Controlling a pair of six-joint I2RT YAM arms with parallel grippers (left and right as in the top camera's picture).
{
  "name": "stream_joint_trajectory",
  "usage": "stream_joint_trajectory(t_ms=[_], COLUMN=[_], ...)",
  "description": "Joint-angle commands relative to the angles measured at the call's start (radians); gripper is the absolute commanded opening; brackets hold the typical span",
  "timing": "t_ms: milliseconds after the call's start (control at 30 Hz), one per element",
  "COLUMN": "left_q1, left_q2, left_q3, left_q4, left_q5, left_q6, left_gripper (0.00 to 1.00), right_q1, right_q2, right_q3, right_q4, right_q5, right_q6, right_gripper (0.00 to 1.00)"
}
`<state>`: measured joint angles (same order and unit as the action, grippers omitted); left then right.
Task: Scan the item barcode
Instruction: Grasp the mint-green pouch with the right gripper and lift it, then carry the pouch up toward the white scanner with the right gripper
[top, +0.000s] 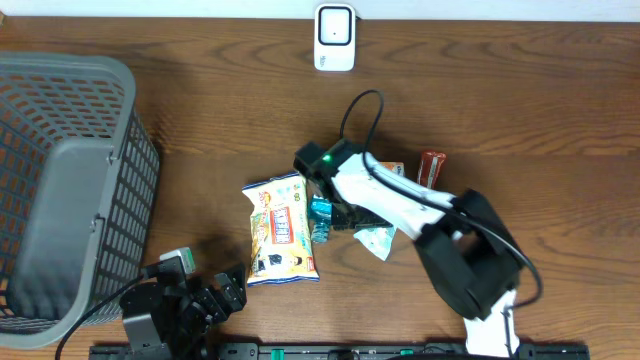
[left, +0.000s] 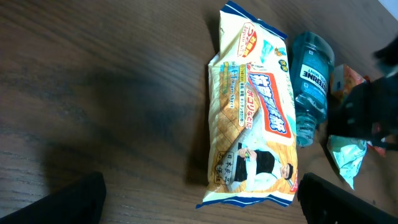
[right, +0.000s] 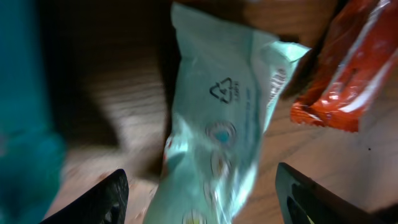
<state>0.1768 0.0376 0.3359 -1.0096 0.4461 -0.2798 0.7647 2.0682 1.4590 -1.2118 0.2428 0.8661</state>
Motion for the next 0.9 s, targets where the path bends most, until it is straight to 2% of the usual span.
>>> stream_joint_trajectory(t_ms=[0, 100, 233, 267, 300, 533, 867], left_q1=[0.003, 0.003, 0.003, 0.003, 0.003, 0.003, 0.003], left_q2=[-0.001, -0.001, -0.001, -0.001, -0.001, -0.001, -0.001], left_q3=[-0.005, -0.005, -0.005, -0.005, -0.005, -0.005, -0.005], left_q4=[-0.04, -0.04, -0.04, -0.04, -0.04, -0.04, -0.04], left_q5=[0.01, 0.01, 0.01, 0.01, 0.01, 0.01, 0.01], left_q6=[0.017, 0.017, 0.017, 0.017, 0.017, 0.017, 0.017], left_gripper=[0.99, 0.98, 0.98, 0.98, 0.98, 0.99, 0.98], right_q1=[0.0, 0.0, 0.0, 0.0, 0.0, -0.034, -0.058], right_q2=[0.072, 0.103, 0.107, 0.107, 0.107, 0.065, -0.129], right_q3=[0.013, 0.013, 0.013, 0.013, 0.013, 0.068, 0.092], right_q4=[-0.006, -0.016, -0.015, -0.015, -0.015, -0.043, -0.095], right_q5=[0.051, 0.056, 0.066, 0.069, 0.069, -0.055, -0.062], right_q6=[0.061, 0.088, 0.091, 0.091, 0.091, -0.049, -0.124], right_gripper=[0.65, 0.37, 0.15, 0.05, 0.01, 0.01, 0.01])
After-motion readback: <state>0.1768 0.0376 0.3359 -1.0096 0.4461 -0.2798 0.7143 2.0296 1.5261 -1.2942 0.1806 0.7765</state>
